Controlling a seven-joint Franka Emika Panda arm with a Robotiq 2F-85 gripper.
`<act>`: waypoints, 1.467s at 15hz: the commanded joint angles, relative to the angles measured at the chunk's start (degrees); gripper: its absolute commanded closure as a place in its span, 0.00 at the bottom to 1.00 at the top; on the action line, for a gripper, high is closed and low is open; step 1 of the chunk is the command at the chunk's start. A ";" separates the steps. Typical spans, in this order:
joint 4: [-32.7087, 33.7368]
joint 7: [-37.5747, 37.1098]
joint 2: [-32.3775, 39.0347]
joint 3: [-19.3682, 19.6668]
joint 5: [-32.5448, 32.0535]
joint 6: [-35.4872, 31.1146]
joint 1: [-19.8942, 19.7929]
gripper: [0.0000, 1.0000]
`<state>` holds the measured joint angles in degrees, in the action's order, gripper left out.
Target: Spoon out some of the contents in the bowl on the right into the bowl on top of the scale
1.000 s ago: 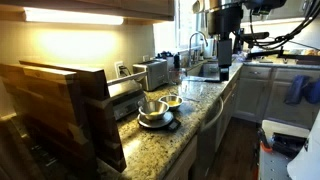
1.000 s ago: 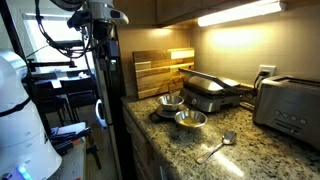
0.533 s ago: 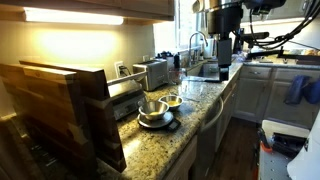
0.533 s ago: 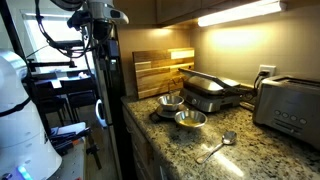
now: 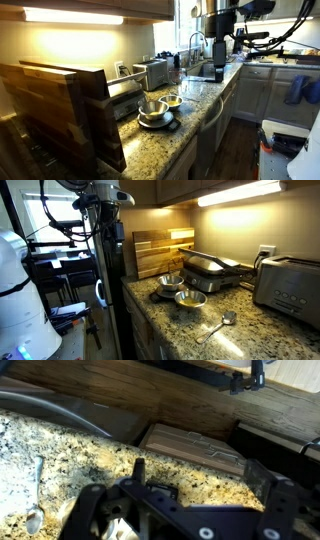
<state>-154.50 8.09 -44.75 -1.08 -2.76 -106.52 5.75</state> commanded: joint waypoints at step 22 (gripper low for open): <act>6.64 12.80 23.55 11.92 -9.97 -21.29 -10.69 0.00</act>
<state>-150.30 18.15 -25.16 9.17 -10.84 -123.90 -2.92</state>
